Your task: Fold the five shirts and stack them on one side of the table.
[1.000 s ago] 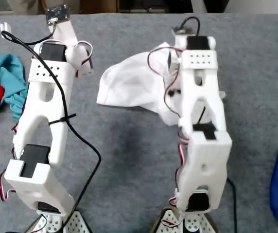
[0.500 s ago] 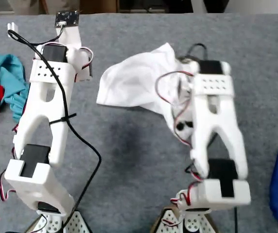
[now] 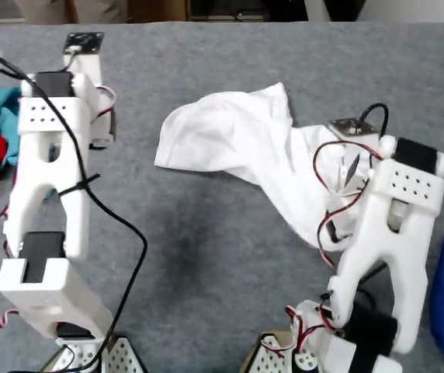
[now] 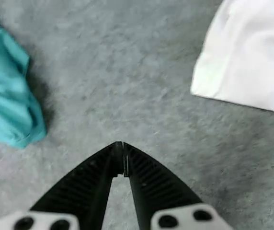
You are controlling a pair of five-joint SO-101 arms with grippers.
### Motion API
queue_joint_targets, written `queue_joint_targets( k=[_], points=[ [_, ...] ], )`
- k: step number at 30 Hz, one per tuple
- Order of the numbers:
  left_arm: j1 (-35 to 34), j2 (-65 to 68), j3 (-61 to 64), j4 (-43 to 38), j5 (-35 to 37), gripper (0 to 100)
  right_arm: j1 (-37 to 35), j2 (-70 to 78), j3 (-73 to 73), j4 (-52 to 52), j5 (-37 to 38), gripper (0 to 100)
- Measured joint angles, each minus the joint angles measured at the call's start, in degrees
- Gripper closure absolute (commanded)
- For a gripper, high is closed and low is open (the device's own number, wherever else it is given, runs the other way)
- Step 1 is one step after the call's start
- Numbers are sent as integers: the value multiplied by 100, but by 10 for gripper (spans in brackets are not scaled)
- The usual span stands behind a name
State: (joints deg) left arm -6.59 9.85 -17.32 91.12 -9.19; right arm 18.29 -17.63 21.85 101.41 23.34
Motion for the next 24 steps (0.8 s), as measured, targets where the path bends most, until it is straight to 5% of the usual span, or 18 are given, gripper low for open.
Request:
queue_joint_targets(
  k=[12, 24],
  points=[
    [149, 0, 0, -141, 0, 979, -730, -1046, -475, -510, -9, 610],
    [791, 0, 0, -510, 589, 979, -1749, 1081, -791, -1609, -1705, 899]
  ],
)
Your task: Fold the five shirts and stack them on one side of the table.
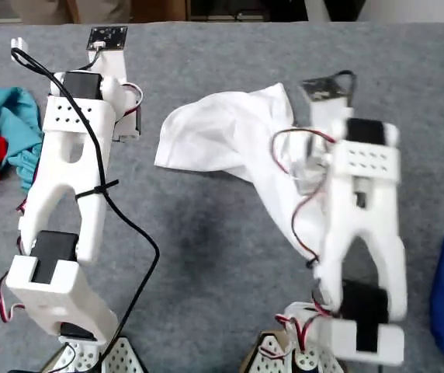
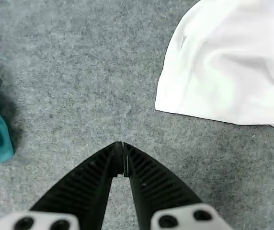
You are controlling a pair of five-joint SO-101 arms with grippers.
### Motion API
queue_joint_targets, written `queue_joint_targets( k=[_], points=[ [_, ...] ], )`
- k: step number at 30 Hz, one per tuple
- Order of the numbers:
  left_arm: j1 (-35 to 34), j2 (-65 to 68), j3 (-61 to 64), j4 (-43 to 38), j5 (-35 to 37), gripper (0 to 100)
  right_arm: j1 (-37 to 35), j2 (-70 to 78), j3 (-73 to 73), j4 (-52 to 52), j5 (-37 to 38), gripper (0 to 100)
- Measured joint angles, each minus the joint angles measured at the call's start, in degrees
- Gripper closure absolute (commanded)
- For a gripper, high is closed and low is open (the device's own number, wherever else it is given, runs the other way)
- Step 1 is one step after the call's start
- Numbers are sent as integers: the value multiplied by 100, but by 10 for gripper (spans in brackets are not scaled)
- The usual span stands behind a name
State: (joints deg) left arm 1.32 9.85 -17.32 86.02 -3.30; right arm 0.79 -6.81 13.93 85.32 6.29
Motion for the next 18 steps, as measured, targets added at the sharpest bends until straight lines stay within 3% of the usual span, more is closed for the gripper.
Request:
queue_joint_targets(
  k=[4, 10, 18],
  points=[
    [-62, 0, 0, 0, 0, 980, -316, 642, -686, -281, -141, 901],
    [-70, 0, 0, 105, 0, 980, -229, 1916, -2303, -448, -167, 901],
    [-105, 0, 0, 105, 44, 980, -202, 3587, -4800, 1319, -88, 903]
  ],
)
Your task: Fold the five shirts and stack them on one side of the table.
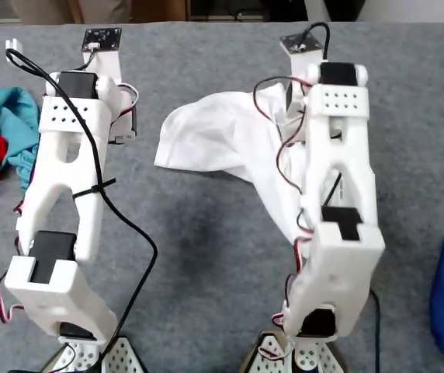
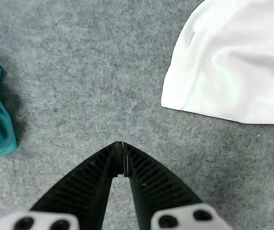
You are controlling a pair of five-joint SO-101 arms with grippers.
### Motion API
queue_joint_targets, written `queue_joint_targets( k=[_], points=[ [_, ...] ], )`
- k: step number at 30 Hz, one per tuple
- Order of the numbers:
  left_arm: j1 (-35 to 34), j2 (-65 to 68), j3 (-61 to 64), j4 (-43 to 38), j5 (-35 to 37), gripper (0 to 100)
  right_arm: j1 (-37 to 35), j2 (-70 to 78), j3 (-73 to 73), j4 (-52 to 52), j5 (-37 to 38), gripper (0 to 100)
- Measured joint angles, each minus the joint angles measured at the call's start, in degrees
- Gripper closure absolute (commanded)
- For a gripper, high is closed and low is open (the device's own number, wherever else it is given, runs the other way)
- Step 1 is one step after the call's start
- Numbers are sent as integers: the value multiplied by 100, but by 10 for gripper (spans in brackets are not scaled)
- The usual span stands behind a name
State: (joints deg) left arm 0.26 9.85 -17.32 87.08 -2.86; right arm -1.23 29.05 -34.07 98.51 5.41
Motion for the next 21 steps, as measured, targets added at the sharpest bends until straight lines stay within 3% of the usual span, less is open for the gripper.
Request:
queue_joint_targets(
  k=[6, 16, 21],
  points=[
    [0, 0, 0, 0, 0, 980, 0, 141, -114, 273, 369, 903],
    [264, 0, 589, 0, 0, 980, 0, -1873, 2224, 273, 1099, 903],
    [334, 0, 651, 0, 0, 980, 62, -2189, 2910, 149, 1442, 901]
  ],
)
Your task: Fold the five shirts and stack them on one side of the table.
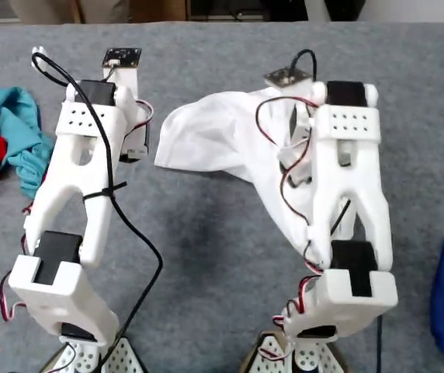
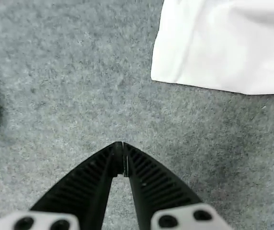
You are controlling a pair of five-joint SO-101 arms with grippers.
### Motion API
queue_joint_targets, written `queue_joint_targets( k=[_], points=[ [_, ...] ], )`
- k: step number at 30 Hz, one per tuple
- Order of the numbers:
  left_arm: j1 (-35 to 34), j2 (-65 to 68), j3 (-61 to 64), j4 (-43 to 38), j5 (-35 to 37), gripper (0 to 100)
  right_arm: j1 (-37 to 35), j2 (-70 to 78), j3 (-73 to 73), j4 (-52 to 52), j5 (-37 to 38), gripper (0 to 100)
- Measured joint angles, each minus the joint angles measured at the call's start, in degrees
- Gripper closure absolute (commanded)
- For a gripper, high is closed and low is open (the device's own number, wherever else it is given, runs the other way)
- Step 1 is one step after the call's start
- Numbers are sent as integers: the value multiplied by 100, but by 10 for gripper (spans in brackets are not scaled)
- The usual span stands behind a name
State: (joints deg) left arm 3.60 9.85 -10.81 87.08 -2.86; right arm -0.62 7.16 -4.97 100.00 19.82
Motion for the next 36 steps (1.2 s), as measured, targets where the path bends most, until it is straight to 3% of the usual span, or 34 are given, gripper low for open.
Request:
queue_joint_targets(
  k=[7, 14, 21, 25, 31, 36],
  points=[
    [-9, 0, 18, 0, 0, 980, 519, -9, 141, -237, 273, 900],
    [18, 0, 18, 0, 0, 980, 536, 18, 141, -369, 290, 899],
    [18, 0, 18, 0, 0, 980, 396, 545, 141, -448, 132, 744],
    [18, 0, 18, 0, 0, 980, 396, 809, 88, -466, 132, 773],
    [18, 0, 18, 0, 0, 980, 290, 932, -246, -466, 53, 894],
    [18, 0, 18, 0, 0, 980, 149, 949, -316, -501, -149, 904]
  ],
)
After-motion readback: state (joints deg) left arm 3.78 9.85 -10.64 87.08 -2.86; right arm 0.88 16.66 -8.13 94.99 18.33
